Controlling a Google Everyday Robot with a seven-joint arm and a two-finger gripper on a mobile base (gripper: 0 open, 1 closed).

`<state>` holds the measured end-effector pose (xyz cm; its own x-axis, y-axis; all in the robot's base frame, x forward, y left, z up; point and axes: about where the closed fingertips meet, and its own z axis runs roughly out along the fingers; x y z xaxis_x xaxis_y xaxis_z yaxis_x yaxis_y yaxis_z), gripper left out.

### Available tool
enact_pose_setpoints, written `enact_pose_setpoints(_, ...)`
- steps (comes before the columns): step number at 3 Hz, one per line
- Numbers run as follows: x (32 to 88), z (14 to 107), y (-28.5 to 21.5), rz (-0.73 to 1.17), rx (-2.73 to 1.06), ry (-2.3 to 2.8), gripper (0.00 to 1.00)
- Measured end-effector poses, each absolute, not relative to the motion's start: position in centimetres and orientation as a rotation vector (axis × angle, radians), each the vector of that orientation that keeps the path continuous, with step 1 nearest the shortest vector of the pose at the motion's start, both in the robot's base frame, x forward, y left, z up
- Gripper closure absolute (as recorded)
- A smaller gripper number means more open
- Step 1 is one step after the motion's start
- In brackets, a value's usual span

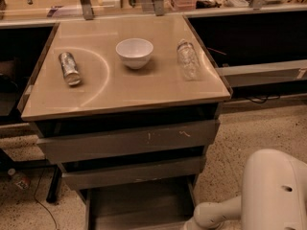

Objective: Close bottom drawer

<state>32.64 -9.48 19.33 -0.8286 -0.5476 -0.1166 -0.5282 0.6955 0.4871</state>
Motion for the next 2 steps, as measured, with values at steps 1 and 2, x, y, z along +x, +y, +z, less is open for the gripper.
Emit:
enact_pose_setpoints(1,33.5,17.9,-10.8,-0.767,0.846,-2.888,1.00)
enact_pose_setpoints(2,34.6,17.7,-11.7,-0.728,0.827,-2.919,1.00)
